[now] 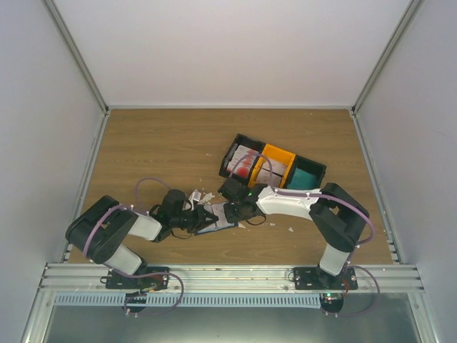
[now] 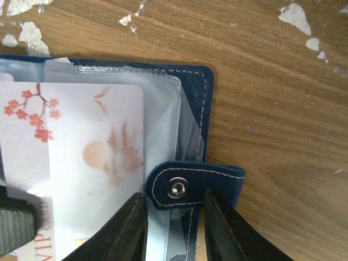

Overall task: Put the credit cards into the card holder
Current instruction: Insert the credit card into the card holder.

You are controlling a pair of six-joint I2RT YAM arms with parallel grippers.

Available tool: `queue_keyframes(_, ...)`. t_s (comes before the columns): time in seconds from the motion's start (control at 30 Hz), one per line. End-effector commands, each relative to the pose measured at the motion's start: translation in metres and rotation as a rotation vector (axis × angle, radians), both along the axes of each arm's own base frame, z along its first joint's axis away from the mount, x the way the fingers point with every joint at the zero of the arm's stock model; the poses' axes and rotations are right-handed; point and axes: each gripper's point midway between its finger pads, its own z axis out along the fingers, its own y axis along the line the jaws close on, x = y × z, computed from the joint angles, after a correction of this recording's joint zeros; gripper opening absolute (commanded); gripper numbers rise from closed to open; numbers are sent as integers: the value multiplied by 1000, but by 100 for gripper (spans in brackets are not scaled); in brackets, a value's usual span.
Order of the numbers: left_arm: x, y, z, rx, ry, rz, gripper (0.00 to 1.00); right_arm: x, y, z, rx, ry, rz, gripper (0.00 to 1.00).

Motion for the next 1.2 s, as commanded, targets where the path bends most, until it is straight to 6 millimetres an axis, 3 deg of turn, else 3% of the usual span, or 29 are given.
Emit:
queue_keyframes(0.0, -2, -9, 1, 6, -13, -56, 0, -25, -5, -23, 44, 128, 9, 32)
queue_keyframes(0.43, 0, -18, 1, 17, -14, -99, 4, -21, -4, -13, 118, 121, -4, 34)
queue_keyframes(0.6, -1, -15, 5, 51, -25, -105, 17, -9, -12, 2, 104, 51, -47, 34)
queue_keyframes(0.9, -6, 2, 20, 156, -67, -105, 55, 3, -18, 27, 96, -32, -69, 38)
queue_keyframes(1.0, -7, 12, 19, 222, -57, -94, 60, 9, -15, 36, 99, -60, -60, 39)
queue_keyframes(1.17, 7, 40, 27, 348, -88, -2, 64, 18, -3, 51, 95, -115, -16, 40)
